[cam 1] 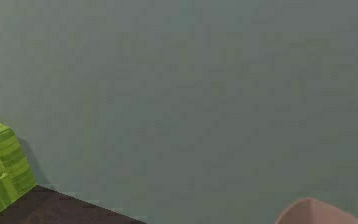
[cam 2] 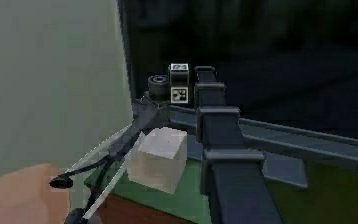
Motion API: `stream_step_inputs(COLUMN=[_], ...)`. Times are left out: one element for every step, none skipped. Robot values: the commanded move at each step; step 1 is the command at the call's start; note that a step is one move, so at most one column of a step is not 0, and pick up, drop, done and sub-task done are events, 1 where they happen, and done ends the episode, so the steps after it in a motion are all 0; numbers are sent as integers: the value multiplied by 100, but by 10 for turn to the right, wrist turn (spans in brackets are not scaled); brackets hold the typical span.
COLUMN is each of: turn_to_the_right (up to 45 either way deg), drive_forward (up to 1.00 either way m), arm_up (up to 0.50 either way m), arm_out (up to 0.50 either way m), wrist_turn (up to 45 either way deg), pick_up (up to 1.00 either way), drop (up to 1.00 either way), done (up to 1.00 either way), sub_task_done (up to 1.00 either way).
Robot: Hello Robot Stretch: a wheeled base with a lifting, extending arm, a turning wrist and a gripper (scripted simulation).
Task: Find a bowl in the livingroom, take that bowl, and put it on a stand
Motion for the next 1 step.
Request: stream_step_inputs(turn_to_the_right=[0], drive_forward=[0], arm_up=[0], arm_out=[-24], wrist_turn=[0], pick_up=[0], drop=[0], done=[0], sub_task_done=[0])
